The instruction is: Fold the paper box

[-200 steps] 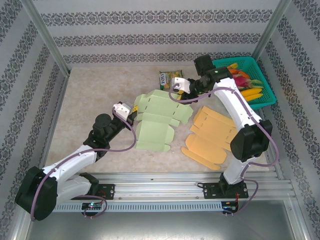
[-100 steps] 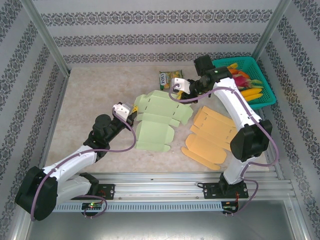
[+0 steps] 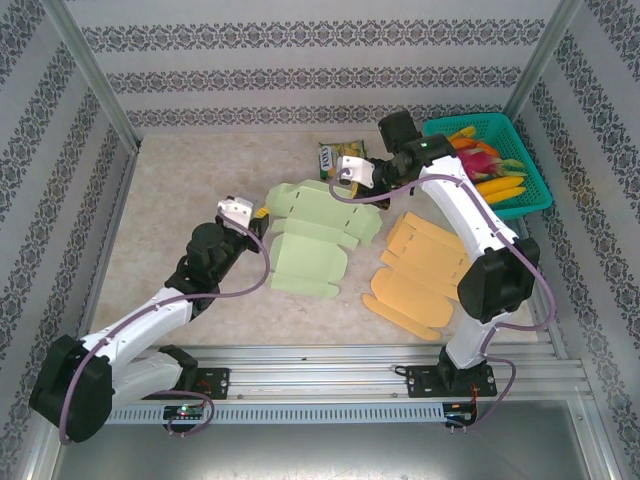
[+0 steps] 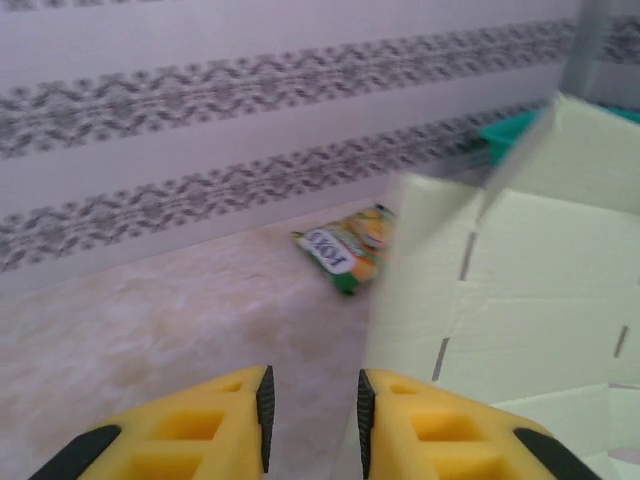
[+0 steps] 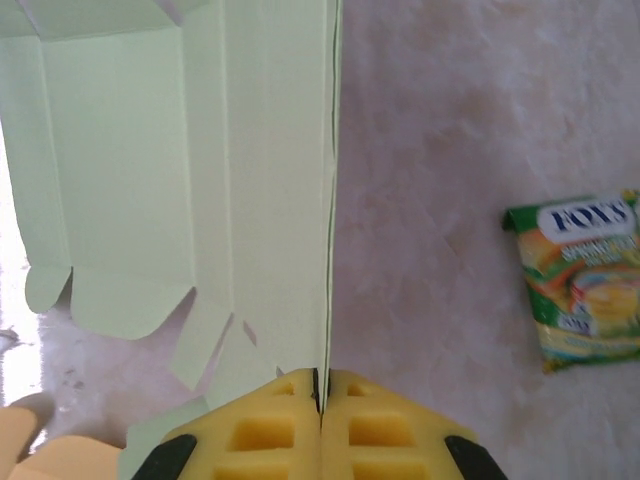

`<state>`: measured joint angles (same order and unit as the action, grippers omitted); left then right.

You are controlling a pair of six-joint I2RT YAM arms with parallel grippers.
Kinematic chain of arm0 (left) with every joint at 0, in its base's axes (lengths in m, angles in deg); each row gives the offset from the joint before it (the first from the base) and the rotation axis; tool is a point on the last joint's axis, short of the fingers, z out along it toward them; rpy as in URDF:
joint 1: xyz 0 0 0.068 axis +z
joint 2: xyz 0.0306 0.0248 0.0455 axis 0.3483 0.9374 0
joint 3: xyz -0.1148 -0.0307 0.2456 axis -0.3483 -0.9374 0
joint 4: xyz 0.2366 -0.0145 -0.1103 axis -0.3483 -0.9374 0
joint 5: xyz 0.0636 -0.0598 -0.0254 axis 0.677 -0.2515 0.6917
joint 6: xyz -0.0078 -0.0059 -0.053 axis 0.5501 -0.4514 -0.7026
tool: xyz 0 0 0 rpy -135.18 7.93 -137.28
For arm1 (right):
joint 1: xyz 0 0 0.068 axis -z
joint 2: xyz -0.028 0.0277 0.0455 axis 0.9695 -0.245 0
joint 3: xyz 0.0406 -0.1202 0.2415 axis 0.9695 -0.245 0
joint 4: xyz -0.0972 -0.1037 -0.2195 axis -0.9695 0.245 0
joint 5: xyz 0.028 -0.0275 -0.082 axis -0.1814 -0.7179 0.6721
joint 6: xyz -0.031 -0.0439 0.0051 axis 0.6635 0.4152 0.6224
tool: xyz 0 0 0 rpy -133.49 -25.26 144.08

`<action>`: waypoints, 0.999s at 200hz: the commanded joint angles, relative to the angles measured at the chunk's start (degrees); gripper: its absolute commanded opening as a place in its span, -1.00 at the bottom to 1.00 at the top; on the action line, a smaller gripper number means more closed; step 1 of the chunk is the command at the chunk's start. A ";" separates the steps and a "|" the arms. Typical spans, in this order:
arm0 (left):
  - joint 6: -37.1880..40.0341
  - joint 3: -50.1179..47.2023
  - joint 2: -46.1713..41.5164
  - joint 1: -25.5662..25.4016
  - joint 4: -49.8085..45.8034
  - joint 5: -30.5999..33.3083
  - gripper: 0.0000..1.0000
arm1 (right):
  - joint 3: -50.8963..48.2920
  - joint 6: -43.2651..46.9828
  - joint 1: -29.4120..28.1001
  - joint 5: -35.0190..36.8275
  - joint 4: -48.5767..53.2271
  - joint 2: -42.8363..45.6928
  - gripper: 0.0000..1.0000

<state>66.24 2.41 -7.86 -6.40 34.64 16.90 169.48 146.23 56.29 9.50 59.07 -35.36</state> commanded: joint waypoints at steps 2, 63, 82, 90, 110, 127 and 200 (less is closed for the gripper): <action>-9.54 3.34 -4.27 -0.02 -8.13 8.71 -0.30 | 0.72 -5.93 -0.45 8.83 -4.42 -0.32 -1.00; -35.03 7.97 -3.69 -1.13 -16.17 -11.19 -0.27 | -1.47 -6.68 -0.70 8.79 -6.79 1.01 -1.00; -36.81 10.21 0.95 -3.10 -15.87 -14.13 -0.34 | -2.06 -6.60 -0.62 8.57 -7.11 1.34 -1.00; -36.72 10.79 2.32 -3.98 -15.30 -14.20 -0.36 | -2.34 -6.60 -0.63 8.34 -7.20 1.45 -1.00; -36.10 12.40 4.66 -6.06 -14.63 -13.01 -0.41 | -3.75 -6.69 -0.60 7.69 -8.21 2.14 -1.00; -35.31 13.83 6.53 -7.83 -14.51 -12.48 -0.43 | -5.10 -6.57 -0.61 6.85 -8.98 2.71 -1.00; -33.87 16.31 14.34 -8.46 -12.13 -7.04 -0.47 | -10.75 -3.85 -0.09 1.80 -10.77 7.03 -1.00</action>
<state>31.95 16.62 4.47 -14.43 19.91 7.98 160.04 140.83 56.16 14.51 49.81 -31.34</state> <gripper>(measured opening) 0.267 0.039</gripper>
